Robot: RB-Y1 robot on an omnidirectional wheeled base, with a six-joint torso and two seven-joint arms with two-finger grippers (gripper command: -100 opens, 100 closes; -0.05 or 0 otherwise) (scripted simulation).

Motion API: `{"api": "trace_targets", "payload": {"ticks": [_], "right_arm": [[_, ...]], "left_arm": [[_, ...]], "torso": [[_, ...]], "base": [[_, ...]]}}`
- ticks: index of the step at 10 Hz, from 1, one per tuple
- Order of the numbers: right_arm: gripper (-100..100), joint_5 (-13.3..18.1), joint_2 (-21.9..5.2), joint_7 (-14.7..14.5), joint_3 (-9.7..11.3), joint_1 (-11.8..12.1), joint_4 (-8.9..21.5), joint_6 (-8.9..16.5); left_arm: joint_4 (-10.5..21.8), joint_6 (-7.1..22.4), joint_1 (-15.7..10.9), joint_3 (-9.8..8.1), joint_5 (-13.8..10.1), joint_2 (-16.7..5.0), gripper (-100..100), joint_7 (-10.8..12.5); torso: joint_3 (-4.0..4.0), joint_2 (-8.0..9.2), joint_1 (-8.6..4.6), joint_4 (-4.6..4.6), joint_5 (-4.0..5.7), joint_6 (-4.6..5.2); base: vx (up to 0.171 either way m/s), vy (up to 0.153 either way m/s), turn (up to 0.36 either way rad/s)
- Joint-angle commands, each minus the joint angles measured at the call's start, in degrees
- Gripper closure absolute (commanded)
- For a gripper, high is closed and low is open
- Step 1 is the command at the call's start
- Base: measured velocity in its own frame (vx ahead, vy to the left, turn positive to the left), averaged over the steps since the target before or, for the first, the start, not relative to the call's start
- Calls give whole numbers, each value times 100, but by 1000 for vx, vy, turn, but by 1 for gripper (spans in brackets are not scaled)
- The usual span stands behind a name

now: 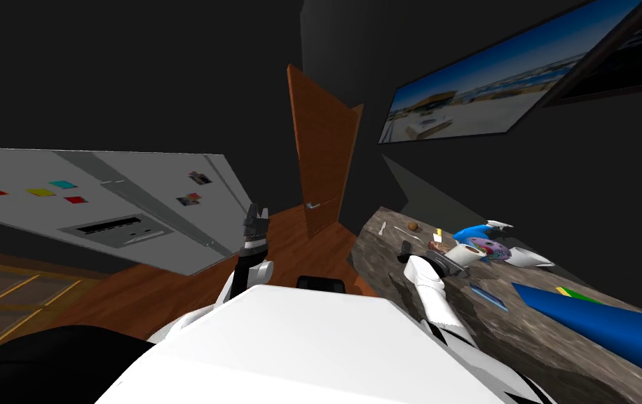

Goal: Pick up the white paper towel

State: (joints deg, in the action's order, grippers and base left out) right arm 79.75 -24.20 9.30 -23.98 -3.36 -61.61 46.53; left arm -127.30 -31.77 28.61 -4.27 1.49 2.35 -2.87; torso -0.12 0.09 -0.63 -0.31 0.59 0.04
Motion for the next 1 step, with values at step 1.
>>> {"api": "trace_targets", "payload": {"ticks": [1], "right_arm": [[0, 0, 0, 0, 0, 0, 0, 0]], "left_arm": [[0, 0, 0, 0, 0, 0, 0, 0]], "torso": [[0, 0, 0, 0, 0, 0]], "base": [[-8, 5, -6]]}}
